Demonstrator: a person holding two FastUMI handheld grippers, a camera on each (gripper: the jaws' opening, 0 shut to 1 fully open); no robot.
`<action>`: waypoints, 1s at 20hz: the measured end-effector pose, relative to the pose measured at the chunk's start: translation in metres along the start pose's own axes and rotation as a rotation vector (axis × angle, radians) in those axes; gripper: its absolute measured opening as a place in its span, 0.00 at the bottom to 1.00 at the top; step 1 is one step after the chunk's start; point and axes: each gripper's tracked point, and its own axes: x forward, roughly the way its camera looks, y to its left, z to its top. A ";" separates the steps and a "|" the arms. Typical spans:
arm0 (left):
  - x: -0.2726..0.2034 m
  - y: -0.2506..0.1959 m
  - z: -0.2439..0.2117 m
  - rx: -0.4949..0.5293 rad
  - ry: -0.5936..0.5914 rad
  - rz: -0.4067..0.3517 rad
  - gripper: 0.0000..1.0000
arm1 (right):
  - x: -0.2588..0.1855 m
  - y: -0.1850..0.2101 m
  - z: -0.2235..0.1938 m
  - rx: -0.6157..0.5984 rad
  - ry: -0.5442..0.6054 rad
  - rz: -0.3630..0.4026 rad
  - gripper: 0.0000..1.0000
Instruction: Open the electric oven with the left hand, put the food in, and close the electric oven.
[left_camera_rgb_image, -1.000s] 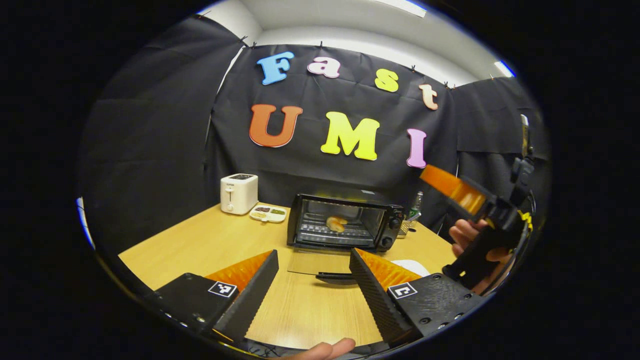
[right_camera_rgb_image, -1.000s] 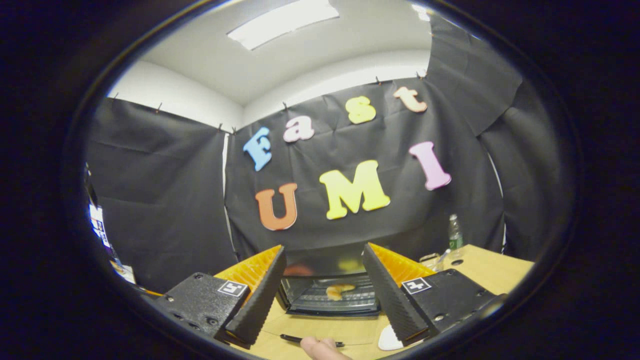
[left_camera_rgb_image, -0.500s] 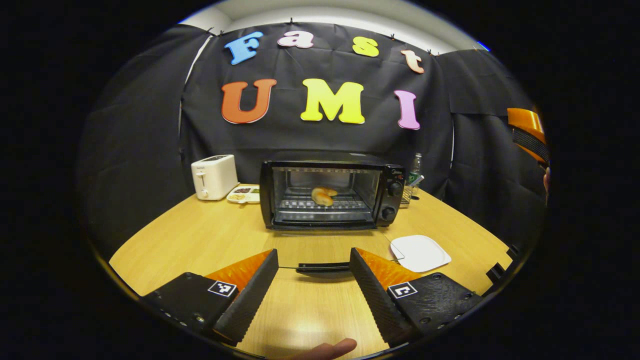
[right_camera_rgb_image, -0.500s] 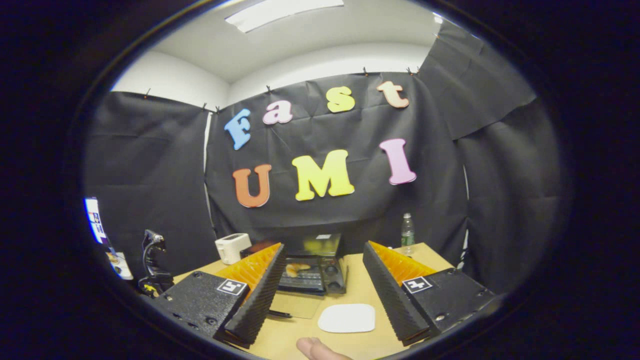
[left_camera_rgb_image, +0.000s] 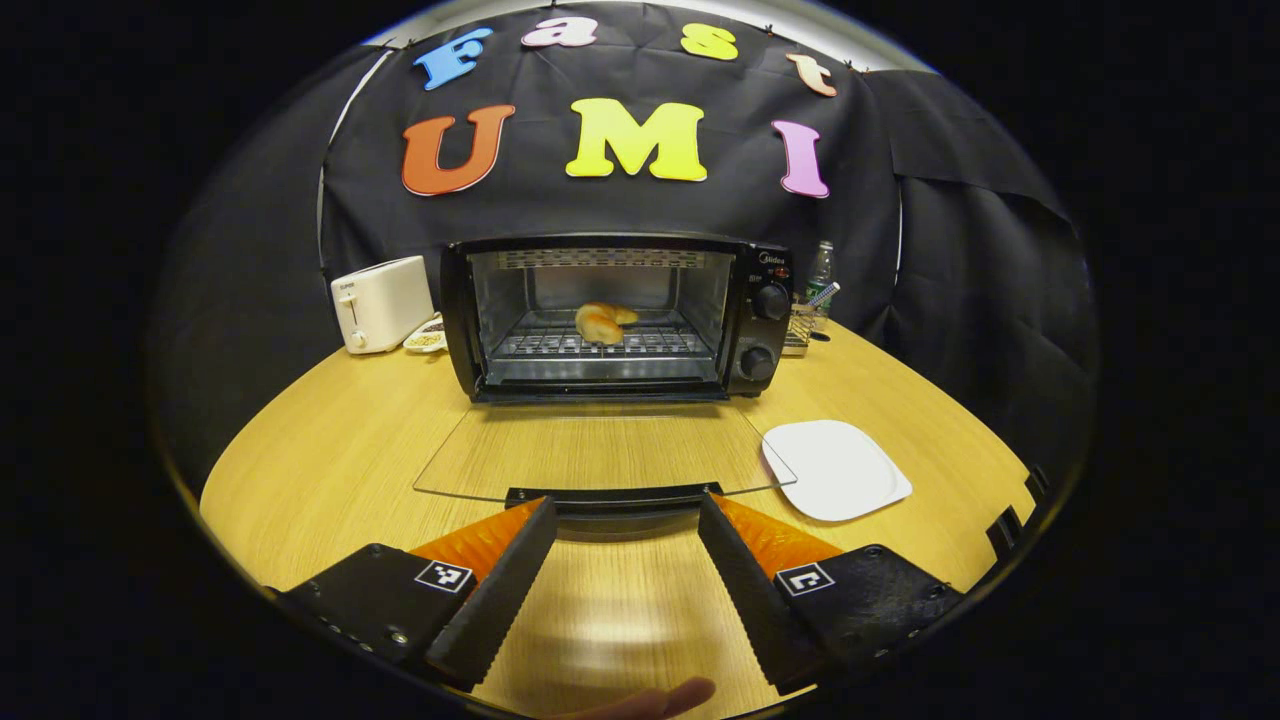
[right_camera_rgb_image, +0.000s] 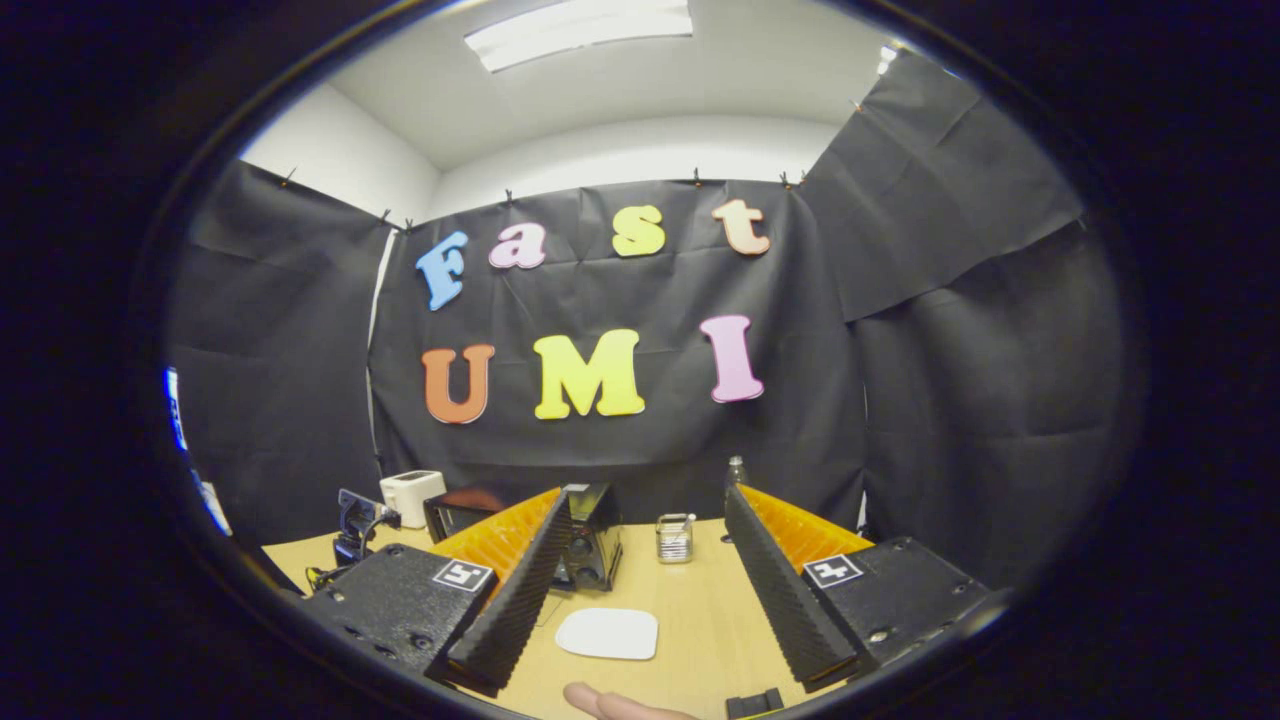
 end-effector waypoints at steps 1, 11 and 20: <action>0.003 -0.001 -0.007 0.005 0.016 0.000 0.95 | 0.001 -0.003 -0.007 0.007 0.013 0.000 0.93; 0.029 0.010 -0.029 0.024 0.102 0.049 0.95 | 0.005 -0.021 -0.035 0.068 0.091 -0.012 0.93; 0.024 0.010 -0.014 0.031 0.087 0.081 0.94 | -0.001 -0.014 -0.033 0.049 0.080 0.009 0.98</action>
